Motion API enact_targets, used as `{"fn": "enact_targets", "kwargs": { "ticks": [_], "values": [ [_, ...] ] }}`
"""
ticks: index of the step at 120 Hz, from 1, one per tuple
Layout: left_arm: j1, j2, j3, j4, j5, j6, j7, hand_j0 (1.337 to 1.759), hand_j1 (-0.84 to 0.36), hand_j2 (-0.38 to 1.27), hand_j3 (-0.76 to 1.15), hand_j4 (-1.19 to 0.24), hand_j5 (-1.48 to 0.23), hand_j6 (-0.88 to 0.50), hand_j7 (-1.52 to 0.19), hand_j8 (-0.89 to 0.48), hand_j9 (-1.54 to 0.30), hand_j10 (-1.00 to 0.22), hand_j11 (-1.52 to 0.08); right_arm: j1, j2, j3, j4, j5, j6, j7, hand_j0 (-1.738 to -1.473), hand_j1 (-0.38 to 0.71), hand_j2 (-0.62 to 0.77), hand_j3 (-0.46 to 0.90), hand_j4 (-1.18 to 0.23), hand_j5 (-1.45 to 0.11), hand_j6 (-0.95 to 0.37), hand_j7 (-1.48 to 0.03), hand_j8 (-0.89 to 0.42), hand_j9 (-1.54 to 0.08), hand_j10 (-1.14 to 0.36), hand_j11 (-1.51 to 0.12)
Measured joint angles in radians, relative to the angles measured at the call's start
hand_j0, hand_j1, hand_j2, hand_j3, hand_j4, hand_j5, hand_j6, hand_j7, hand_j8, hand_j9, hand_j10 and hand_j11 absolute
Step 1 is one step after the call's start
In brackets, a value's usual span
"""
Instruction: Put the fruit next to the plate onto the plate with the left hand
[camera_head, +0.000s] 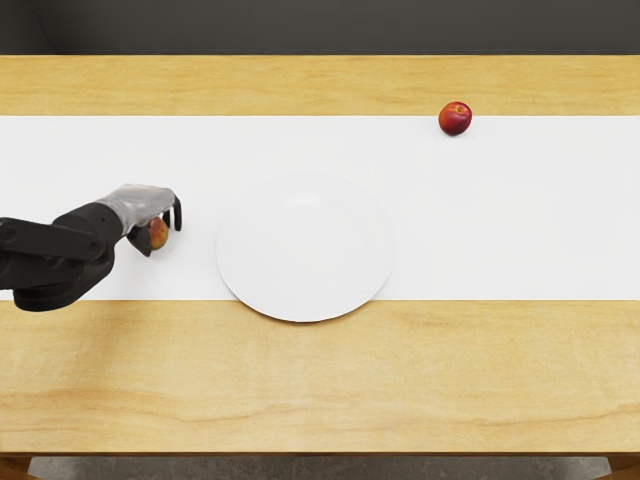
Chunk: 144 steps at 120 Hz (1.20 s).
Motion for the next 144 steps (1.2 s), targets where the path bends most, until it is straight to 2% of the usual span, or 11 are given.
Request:
{"fn": "enact_targets", "kwargs": {
  "ticks": [14, 19, 29, 45, 64, 74, 90, 97, 110, 127, 144],
  "values": [
    [0.004, -0.003, 0.004, 0.001, 0.003, 0.001, 0.001, 1.655, -0.33, 0.45, 0.00, -0.74, -0.91, -0.55, -0.94, -0.47, -0.95, -0.67, -0.95, 0.000, 0.000, 0.000, 0.000, 0.000, 0.000, 0.000, -1.658, -0.31, -0.01, 0.00, -0.04, -0.05, -0.04, -0.05, -0.04, -0.05, -0.04, -0.05],
    [0.006, -0.004, 0.005, 0.001, 0.005, 0.003, 0.001, 1.658, -0.33, 0.39, 0.11, -0.78, -0.93, -0.53, -0.97, -0.44, -0.98, -0.65, -0.99, 0.000, 0.000, 0.000, 0.000, 0.000, 0.000, 0.000, -1.658, -0.31, -0.01, 0.00, -0.04, -0.05, -0.04, -0.05, -0.04, -0.05, -0.04, -0.05],
    [0.013, -0.016, 0.006, 0.003, -0.006, 0.007, 0.005, 1.686, -0.28, 0.04, 0.46, -0.86, -0.92, -0.48, -0.99, -0.38, -1.01, -0.57, -1.05, 0.000, 0.000, 0.000, 0.000, 0.000, 0.000, 0.000, -1.658, -0.31, -0.01, 0.00, -0.04, -0.05, -0.04, -0.05, -0.04, -0.05, -0.04, -0.05],
    [0.019, -0.017, 0.006, 0.003, -0.022, 0.008, 0.007, 1.699, -0.30, -0.10, 0.69, -0.91, -0.94, -0.41, -1.07, -0.30, -1.05, -0.48, -1.10, 0.000, 0.000, 0.000, 0.000, 0.000, 0.000, 0.000, -1.658, -0.31, -0.01, 0.00, -0.04, -0.05, -0.04, -0.05, -0.04, -0.05, -0.04, -0.05],
    [0.018, -0.017, 0.007, 0.002, -0.049, 0.006, 0.006, 1.691, -0.32, -0.14, 0.77, -0.93, -0.96, -0.42, -1.11, -0.28, -1.07, -0.47, -1.11, 0.000, 0.000, 0.000, 0.000, 0.000, 0.000, 0.000, -1.658, -0.31, -0.01, 0.00, -0.04, -0.05, -0.04, -0.05, -0.04, -0.05, -0.04, -0.05],
    [0.005, -0.014, 0.007, -0.002, -0.060, 0.001, 0.005, 1.657, -0.34, 0.03, 0.61, -0.92, -1.01, -0.45, -1.09, -0.28, -1.11, -0.49, -1.15, 0.000, 0.000, 0.000, 0.000, 0.000, 0.000, 0.000, -1.658, -0.31, -0.01, 0.00, -0.04, -0.05, -0.04, -0.05, -0.04, -0.05, -0.04, -0.05],
    [-0.055, -0.007, 0.005, -0.020, -0.070, -0.008, 0.003, 1.646, -0.37, 0.15, 0.32, -0.90, -1.06, -0.49, -1.13, -0.31, -1.15, -0.50, -1.18, 0.000, 0.000, 0.000, 0.000, 0.000, 0.000, 0.000, -1.658, -0.31, -0.01, 0.00, -0.04, -0.05, -0.04, -0.05, -0.04, -0.05, -0.04, -0.05],
    [-0.097, -0.007, 0.004, -0.034, -0.079, -0.020, 0.002, 1.644, -0.40, 0.29, 0.24, -0.89, -1.08, -0.49, -1.14, -0.30, -1.16, -0.50, -1.19, 0.000, 0.000, 0.000, 0.000, 0.000, 0.000, 0.000, -1.658, -0.31, -0.01, 0.00, -0.04, -0.05, -0.04, -0.05, -0.04, -0.05, -0.04, -0.05],
    [-0.176, -0.009, 0.005, -0.073, -0.118, -0.051, 0.002, 1.642, -0.57, 0.51, 0.14, -0.90, -1.07, -0.45, -1.13, -0.22, -1.16, -0.43, -1.19, 0.000, 0.000, 0.000, 0.000, 0.000, 0.000, 0.000, -1.658, -0.31, -0.01, 0.00, -0.04, -0.05, -0.04, -0.05, -0.04, -0.05, -0.04, -0.05],
    [-0.260, -0.062, 0.004, -0.128, -0.173, -0.075, 0.002, 1.639, -0.57, 0.47, 0.07, -0.90, -1.07, -0.44, -1.12, -0.21, -1.16, -0.42, -1.19, 0.000, 0.000, 0.000, 0.000, 0.000, 0.000, 0.000, -1.658, -0.31, -0.01, 0.00, -0.04, -0.05, -0.04, -0.05, -0.04, -0.05, -0.04, -0.05],
    [-0.296, -0.133, -0.004, -0.158, -0.230, -0.093, 0.002, 1.639, -0.57, 0.48, 0.04, -0.90, -1.08, -0.43, -1.12, -0.21, -1.16, -0.42, -1.19, 0.000, 0.000, 0.000, 0.000, 0.000, 0.000, 0.000, -1.658, -0.31, -0.01, 0.00, -0.04, -0.05, -0.04, -0.05, -0.04, -0.05, -0.04, -0.05]
  ]
}}
